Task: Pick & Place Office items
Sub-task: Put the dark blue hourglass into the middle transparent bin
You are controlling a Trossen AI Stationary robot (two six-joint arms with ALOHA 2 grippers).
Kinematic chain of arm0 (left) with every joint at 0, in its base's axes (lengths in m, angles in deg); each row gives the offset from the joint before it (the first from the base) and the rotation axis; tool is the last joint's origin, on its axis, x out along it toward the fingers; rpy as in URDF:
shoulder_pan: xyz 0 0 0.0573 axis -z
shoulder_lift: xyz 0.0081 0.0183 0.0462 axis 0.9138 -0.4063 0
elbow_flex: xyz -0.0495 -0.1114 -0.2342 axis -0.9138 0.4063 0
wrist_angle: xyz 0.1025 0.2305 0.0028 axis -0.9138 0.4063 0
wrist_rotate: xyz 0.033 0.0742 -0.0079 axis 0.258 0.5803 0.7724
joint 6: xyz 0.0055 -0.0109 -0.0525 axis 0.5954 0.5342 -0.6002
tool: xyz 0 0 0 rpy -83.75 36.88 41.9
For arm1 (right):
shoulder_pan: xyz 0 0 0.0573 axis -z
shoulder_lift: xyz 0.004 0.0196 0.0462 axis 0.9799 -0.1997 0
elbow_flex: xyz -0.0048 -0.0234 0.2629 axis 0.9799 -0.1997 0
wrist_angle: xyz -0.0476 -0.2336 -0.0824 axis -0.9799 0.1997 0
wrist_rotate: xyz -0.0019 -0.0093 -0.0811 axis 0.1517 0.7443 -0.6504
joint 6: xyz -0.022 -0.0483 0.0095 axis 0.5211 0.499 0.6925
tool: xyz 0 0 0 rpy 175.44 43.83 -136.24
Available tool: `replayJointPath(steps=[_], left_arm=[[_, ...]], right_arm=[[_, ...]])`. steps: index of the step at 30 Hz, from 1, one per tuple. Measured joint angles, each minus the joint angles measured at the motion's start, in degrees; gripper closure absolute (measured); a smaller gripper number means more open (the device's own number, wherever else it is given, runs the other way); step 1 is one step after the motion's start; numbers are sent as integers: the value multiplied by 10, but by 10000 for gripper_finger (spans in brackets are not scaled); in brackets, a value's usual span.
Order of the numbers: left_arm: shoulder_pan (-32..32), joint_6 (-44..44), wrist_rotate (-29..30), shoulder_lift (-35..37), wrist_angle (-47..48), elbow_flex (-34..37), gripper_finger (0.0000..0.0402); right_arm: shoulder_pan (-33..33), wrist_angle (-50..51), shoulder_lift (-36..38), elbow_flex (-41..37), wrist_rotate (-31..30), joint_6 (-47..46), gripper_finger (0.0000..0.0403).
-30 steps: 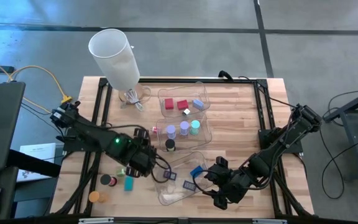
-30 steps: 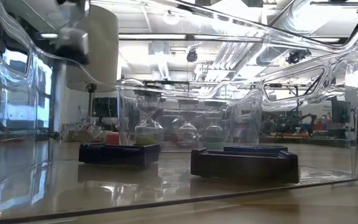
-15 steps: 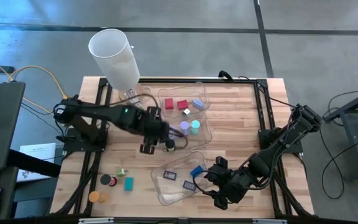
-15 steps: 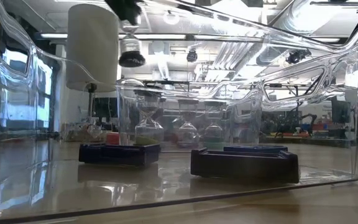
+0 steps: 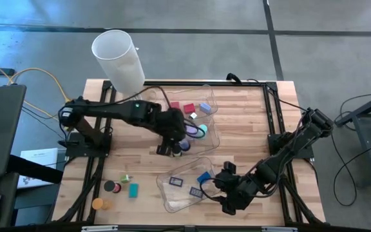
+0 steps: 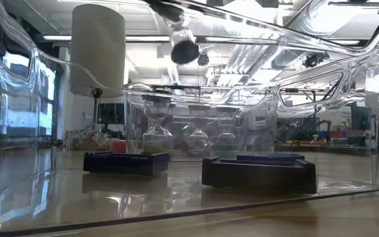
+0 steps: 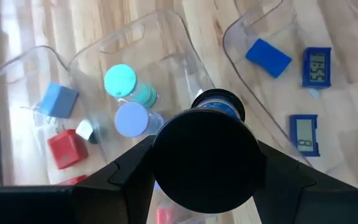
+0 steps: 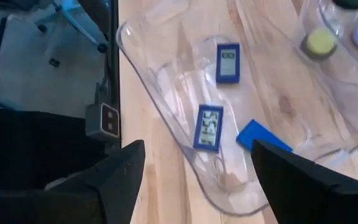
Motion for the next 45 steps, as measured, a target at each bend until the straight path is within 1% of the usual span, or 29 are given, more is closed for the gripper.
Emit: replayJointPath(steps=[5,9,13,16,24,31,37,45], left_arm=[[1,2,3,-43,-16,0,200],[-3,24,10,-87,-37,1,200],[-9,29,13,-110,-59,1,200],[-16,22,13,-123,-55,1,200],[-18,40,3,-147,-66,1,200],[-23,-4,5,-165,-41,1,200],[-22,-16,6,-178,-49,1,194],[-29,-24,1,-196,-40,2,198]], right_arm=[[0,-32,0,0,-7,32,119],[0,-50,0,0,-3,53,119],[0,-52,0,0,-3,56,119],[-1,-52,0,0,-3,60,119],[-4,-53,0,0,-6,76,119],[-4,-52,0,1,-7,89,119],[-4,-48,0,1,-5,91,119],[-8,-46,0,1,-5,91,119]])
